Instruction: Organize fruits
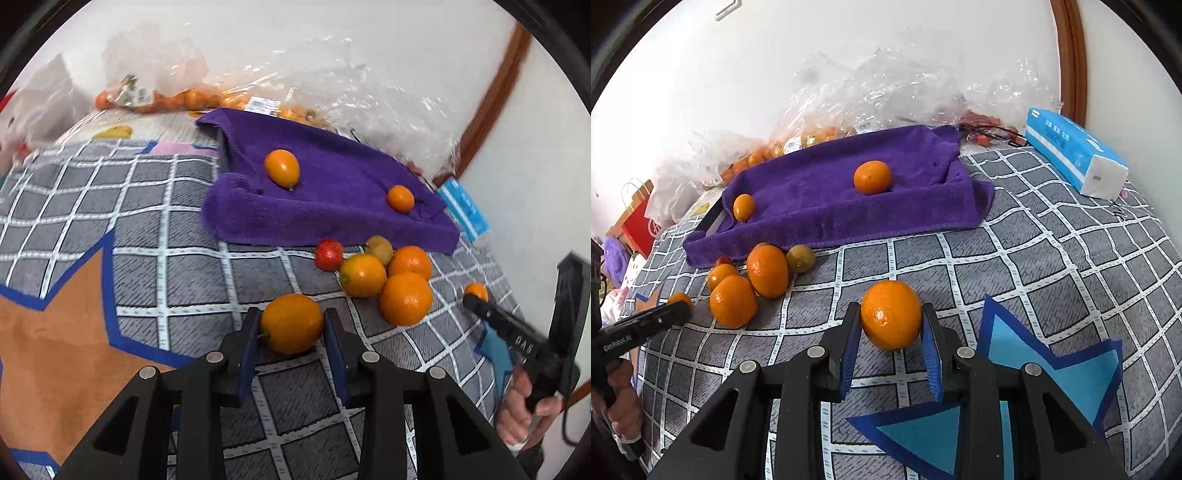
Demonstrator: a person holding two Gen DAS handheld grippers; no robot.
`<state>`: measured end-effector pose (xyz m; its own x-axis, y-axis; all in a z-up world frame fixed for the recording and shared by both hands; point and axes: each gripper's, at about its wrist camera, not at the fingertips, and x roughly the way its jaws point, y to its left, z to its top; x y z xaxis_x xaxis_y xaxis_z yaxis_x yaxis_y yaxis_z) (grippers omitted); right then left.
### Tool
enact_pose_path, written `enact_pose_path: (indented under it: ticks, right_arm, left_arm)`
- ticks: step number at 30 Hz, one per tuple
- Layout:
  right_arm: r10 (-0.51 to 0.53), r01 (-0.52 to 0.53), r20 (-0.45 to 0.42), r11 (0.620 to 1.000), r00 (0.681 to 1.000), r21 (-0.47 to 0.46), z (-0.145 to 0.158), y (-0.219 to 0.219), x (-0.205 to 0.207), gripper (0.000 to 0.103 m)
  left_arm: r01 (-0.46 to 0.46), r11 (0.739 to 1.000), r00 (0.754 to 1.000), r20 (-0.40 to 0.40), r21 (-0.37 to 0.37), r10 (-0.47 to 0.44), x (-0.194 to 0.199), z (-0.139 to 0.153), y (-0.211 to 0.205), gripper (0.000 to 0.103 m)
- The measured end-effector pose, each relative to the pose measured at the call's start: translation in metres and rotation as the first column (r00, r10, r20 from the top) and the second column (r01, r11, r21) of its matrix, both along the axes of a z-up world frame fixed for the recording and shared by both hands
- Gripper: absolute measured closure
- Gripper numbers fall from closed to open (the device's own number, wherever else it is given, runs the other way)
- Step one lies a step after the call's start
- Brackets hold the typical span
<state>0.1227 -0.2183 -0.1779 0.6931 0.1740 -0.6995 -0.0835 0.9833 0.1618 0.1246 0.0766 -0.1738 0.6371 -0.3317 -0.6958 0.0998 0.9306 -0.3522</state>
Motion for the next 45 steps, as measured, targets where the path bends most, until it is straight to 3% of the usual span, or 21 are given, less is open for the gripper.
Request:
enact_pose_path:
  ticks: [4, 11, 16, 39, 45]
  right_arm:
    - [0.001, -0.001, 0.004, 1.000, 1.000, 0.003, 0.001, 0.000, -0.001, 0.071]
    - [0.003, -0.003, 0.011, 1.000, 1.000, 0.004, 0.002, 0.000, -0.002, 0.071]
    - [0.004, -0.004, 0.033, 1.000, 0.999, 0.021, 0.005, -0.003, -0.006, 0.071]
    - [-0.024, 0.021, 0.086, 0.999, 0.996, 0.039, 0.011, -0.007, -0.014, 0.071]
    - [-0.065, 0.062, 0.102, 0.997, 0.993, 0.036, 0.013, -0.013, -0.017, 0.071]
  left_arm:
    - [-0.059, 0.998, 0.998, 0.019, -0.017, 0.060, -0.004, 0.002, 0.009, 0.071]
    - [-0.063, 0.998, 0.995, 0.079, -0.021, 0.064, -0.012, 0.010, 0.010, 0.071]
    - [-0.114, 0.993, 0.983, 0.143, -0.017, 0.116, -0.021, 0.019, 0.016, 0.071]
    - [-0.232, 0.972, 0.947, 0.222, -0.029, 0.232, -0.032, 0.028, 0.028, 0.071]
    - [-0.251, 0.968, 0.945, 0.212, -0.028, 0.251, -0.031, 0.026, 0.031, 0.071]
